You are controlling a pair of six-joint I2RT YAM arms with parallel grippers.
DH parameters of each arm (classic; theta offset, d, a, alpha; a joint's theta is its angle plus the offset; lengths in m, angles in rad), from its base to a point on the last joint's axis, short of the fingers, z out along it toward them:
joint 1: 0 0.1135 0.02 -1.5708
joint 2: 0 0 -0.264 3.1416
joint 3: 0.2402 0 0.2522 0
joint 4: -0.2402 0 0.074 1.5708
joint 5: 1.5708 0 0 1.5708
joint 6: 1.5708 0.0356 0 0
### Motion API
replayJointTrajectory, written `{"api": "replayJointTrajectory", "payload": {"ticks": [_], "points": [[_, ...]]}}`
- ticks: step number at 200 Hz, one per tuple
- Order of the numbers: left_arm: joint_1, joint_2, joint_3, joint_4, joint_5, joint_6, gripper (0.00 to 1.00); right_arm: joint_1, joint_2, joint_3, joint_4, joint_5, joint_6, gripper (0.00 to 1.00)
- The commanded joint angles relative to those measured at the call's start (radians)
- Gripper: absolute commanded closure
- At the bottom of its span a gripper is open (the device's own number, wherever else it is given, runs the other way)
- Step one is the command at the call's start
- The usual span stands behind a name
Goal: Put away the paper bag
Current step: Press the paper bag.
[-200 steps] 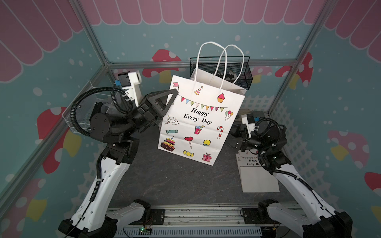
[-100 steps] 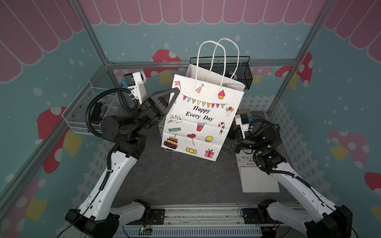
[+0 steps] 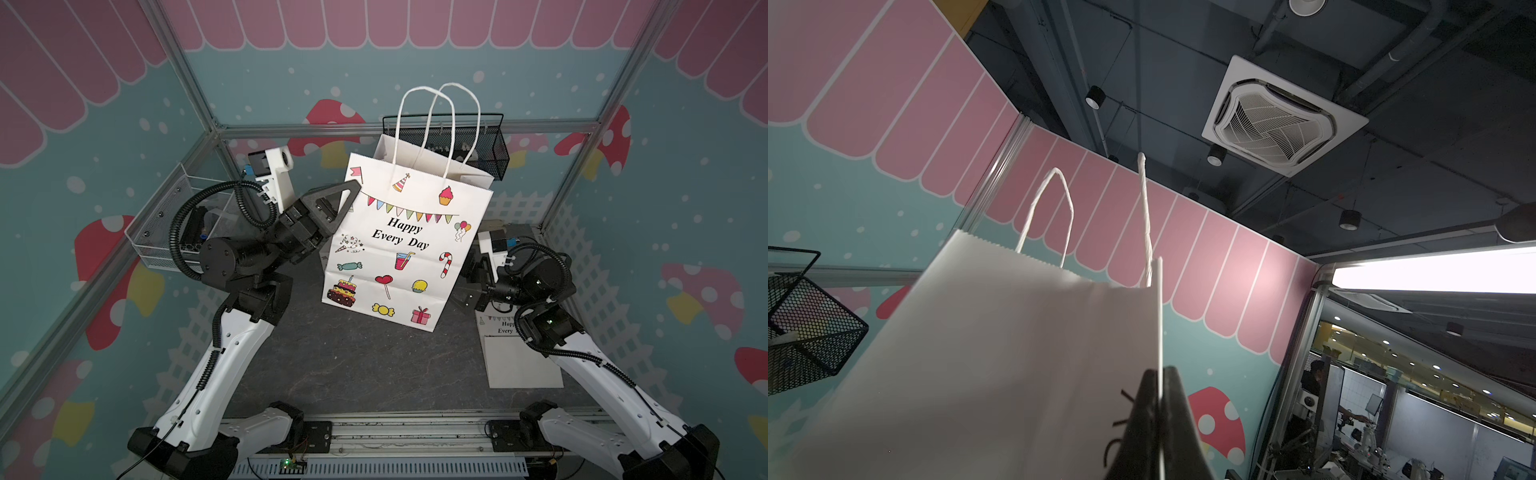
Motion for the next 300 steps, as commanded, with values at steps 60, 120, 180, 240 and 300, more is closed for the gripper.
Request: {"api": "replayJointTrajectory", "payload": {"ticks": [60,120,180,240,300], "points": [[0.009,-0.025,0.112,-0.096,0.017,0.010,1.00,-0.011,-0.105,0.097,-0.537,0.094,-0.401,0.01],[0.011,-0.022,0.090,-0.036,0.018,-0.052,1.00,-0.028,-0.067,0.106,-0.562,0.148,-0.398,0.01],[0.012,0.020,0.050,0.085,0.036,-0.171,1.00,-0.023,0.021,0.048,-0.139,0.119,-0.078,0.02],[-0.004,0.050,0.031,0.142,0.029,-0.211,1.00,0.031,0.059,0.060,-0.104,0.139,-0.072,0.02],[-0.015,0.056,0.047,0.188,0.021,-0.245,1.00,0.077,0.093,0.075,-0.131,0.155,-0.119,0.02]]}}
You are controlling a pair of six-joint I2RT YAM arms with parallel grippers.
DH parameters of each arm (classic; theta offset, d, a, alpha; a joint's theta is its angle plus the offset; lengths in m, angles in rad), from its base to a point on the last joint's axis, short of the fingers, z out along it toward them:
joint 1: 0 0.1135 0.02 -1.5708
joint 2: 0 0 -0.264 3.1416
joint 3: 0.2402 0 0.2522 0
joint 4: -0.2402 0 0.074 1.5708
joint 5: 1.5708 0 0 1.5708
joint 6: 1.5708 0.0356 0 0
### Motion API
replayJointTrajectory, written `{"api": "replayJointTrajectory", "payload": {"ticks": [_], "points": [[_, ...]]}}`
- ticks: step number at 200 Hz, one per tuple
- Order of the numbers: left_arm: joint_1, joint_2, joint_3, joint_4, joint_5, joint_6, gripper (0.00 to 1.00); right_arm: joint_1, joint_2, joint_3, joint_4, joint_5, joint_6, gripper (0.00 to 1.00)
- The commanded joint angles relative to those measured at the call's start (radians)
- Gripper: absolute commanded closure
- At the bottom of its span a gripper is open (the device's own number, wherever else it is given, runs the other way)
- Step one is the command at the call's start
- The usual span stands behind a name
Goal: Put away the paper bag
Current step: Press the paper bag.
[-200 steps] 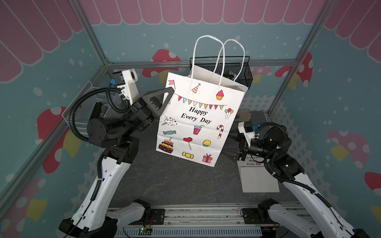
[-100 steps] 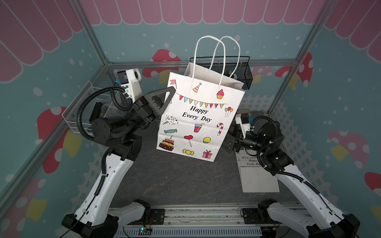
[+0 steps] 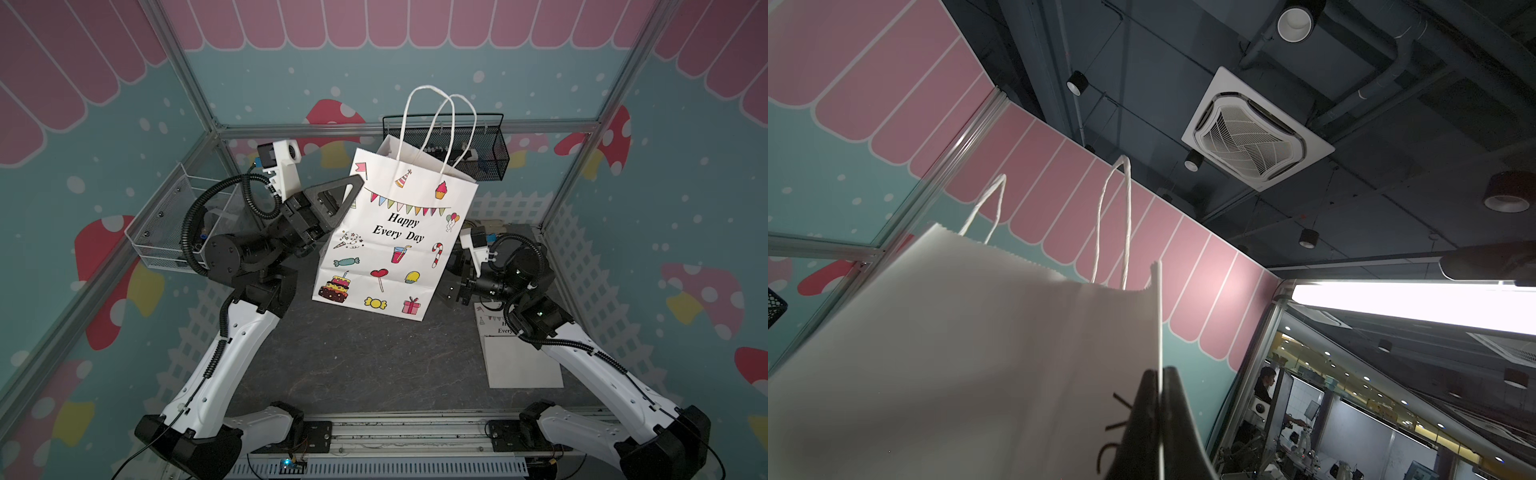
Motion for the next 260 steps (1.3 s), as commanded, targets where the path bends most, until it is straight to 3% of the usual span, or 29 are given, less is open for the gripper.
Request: {"api": "replayJointTrajectory", "payload": {"ticks": [1,58,164,205,260], "points": [[-0.006,-0.003,0.016,0.085,0.005,-0.049,1.00,0.009,-0.018,0.018,-0.001,0.014,-0.032,0.02],[-0.004,-0.022,0.038,0.116,0.001,-0.096,1.00,-0.019,-0.089,0.006,-0.153,0.089,-0.143,0.01],[-0.003,-0.054,0.001,0.115,0.007,-0.135,1.00,-0.089,-0.034,0.002,-0.087,0.090,-0.009,0.02],[-0.027,-0.036,-0.036,0.155,-0.011,-0.156,1.00,-0.063,0.014,0.013,0.017,0.057,0.067,0.03],[-0.098,0.011,-0.043,0.196,-0.032,-0.154,1.00,0.020,0.054,0.052,0.041,0.072,0.057,0.03]]}}
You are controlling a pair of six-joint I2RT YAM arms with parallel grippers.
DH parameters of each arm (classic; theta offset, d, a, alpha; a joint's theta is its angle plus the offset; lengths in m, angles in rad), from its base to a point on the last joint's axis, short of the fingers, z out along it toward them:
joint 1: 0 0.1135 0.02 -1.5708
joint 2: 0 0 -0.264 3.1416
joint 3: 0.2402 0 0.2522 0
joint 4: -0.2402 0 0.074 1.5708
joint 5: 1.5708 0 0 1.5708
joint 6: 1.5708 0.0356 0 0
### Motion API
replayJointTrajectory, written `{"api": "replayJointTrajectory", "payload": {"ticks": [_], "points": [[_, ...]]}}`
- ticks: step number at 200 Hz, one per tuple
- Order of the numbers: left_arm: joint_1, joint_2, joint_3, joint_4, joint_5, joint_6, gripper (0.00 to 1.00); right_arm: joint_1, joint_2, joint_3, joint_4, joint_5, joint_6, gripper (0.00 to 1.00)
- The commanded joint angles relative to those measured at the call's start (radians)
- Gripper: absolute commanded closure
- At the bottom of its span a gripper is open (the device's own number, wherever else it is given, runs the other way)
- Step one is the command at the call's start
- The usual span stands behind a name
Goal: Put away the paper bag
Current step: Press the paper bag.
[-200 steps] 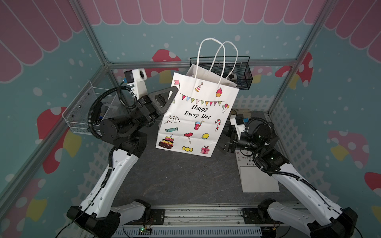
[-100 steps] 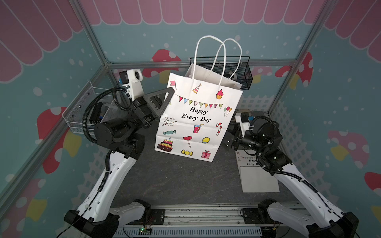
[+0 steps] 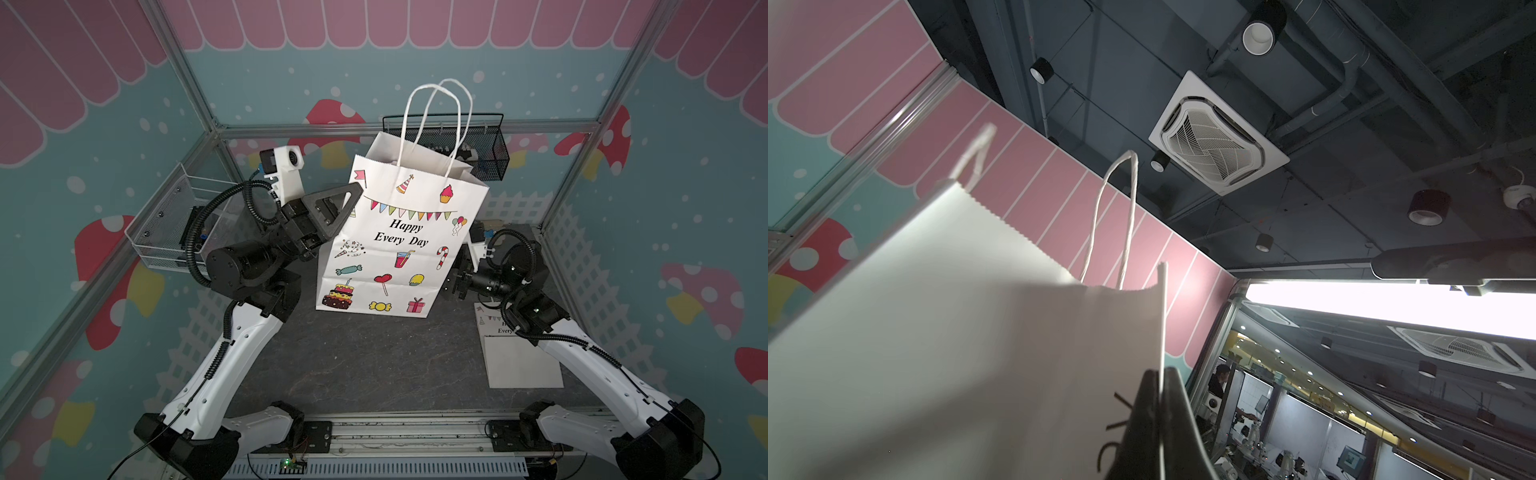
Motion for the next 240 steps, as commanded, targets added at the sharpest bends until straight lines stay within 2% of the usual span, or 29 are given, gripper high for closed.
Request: {"api": "replayJointTrajectory", "payload": {"ticks": [1,65,133,184,214,240], "points": [[-0.038,0.013,-0.001,0.067,-0.012,-0.020,1.00,0.030,0.025,0.042,0.056,-0.004,0.011,0.03],[-0.058,0.021,0.006,0.051,-0.002,-0.008,1.00,0.062,0.009,0.022,0.166,-0.058,0.040,0.02],[0.064,-0.052,0.009,0.010,0.024,-0.042,1.00,0.047,-0.098,0.010,0.078,-0.068,-0.022,0.01],[0.099,-0.051,-0.010,0.050,0.025,-0.091,1.00,-0.044,-0.192,-0.023,0.034,-0.103,-0.026,0.01],[0.100,-0.032,-0.001,0.077,0.018,-0.114,1.00,-0.077,-0.165,-0.054,0.163,-0.188,0.061,0.01],[0.100,-0.015,0.022,0.089,0.017,-0.133,1.00,-0.077,-0.084,-0.088,0.405,-0.280,0.206,0.01]]}}
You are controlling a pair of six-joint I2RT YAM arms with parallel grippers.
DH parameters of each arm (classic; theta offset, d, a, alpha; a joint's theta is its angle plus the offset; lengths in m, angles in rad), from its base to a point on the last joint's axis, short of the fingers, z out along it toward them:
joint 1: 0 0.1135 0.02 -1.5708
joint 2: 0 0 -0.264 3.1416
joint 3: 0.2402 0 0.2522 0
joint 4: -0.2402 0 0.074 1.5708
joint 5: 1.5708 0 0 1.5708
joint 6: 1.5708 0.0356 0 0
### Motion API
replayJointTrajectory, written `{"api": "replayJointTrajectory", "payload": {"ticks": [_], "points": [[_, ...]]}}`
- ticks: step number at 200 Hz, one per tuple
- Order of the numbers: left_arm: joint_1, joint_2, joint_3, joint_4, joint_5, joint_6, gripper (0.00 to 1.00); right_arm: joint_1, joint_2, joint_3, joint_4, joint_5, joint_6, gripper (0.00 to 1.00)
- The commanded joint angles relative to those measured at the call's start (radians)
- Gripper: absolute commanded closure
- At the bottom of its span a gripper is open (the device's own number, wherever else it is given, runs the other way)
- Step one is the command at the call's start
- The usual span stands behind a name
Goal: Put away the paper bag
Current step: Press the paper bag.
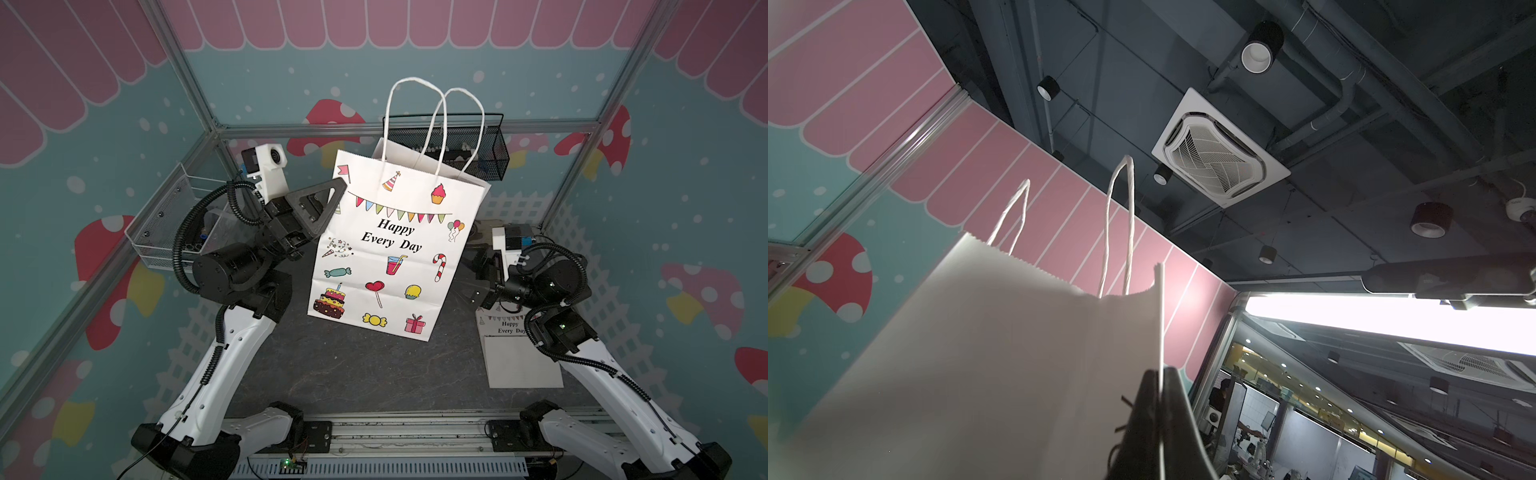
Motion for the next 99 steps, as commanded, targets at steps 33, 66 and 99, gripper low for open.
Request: {"api": "replayJointTrajectory", "payload": {"ticks": [33,66,99], "points": [[0.006,0.016,0.033,0.065,0.018,-0.067,1.00,-0.002,0.136,-0.067,0.531,-0.150,0.337,0.01],[-0.006,0.023,0.038,0.072,0.020,-0.077,1.00,0.001,0.152,-0.070,0.595,-0.145,0.380,0.01],[-0.020,0.016,0.048,0.062,0.020,-0.069,1.00,0.000,0.121,-0.061,0.397,-0.100,0.239,0.01]]}}
